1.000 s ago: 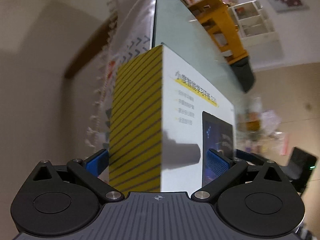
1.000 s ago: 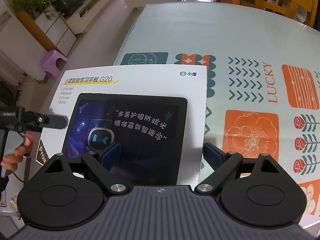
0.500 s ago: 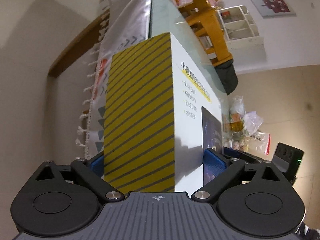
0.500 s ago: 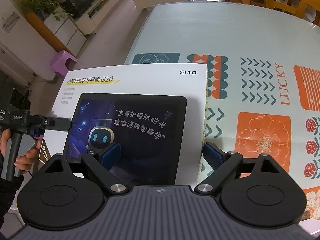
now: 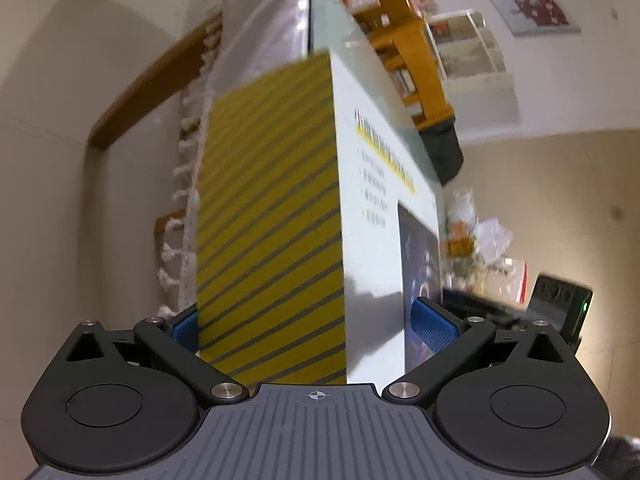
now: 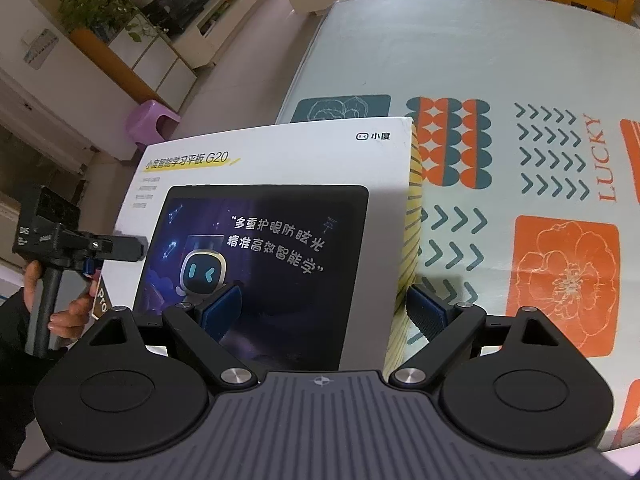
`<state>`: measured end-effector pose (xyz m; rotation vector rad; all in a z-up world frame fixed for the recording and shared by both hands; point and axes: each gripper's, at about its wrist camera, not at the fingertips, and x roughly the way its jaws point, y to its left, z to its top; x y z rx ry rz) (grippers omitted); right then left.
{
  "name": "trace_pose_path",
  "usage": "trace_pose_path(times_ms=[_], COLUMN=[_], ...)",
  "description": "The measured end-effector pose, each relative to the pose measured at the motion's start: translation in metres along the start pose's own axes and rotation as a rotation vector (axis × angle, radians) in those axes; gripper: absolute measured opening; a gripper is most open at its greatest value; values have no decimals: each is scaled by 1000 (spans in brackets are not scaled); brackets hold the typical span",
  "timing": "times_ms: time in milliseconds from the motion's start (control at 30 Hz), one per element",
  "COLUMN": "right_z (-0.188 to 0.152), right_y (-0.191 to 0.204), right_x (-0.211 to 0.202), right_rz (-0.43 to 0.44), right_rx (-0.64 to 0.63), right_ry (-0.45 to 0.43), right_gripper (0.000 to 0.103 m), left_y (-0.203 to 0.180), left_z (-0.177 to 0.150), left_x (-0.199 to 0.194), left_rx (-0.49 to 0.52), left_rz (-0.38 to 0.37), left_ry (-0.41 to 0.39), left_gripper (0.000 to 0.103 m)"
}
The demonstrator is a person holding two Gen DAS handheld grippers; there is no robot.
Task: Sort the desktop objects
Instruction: 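Raise the tablet box with both tools, tilting it onto its edge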
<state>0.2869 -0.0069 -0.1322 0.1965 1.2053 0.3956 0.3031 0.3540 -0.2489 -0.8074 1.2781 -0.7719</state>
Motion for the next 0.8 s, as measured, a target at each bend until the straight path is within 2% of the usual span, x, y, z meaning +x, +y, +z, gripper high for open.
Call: trace_pose_path(times_ms=[67, 200, 533, 633, 800], right_z=[1, 1, -3, -4, -5], right_y=[-1, -2, -21, -32, -61], right_x=[1, 2, 4, 5, 13], right_rz=[6, 19, 117, 163, 263], right_rx=[3, 4, 71, 127, 289], right_ry=[3, 7, 28, 23, 42], right_gripper=[103, 103, 103, 103, 103], left_y=[1, 13, 27, 32, 36], left_z=[0, 0, -2, -2, 0], left_x=[2, -2, -4, -3, -2], left_rx=[4, -15, -27, -33, -37], left_rz=[-7, -70, -144, -168, -187], left_ry=[4, -24, -33, -30, -21], left_gripper=[102, 96, 94, 95, 95])
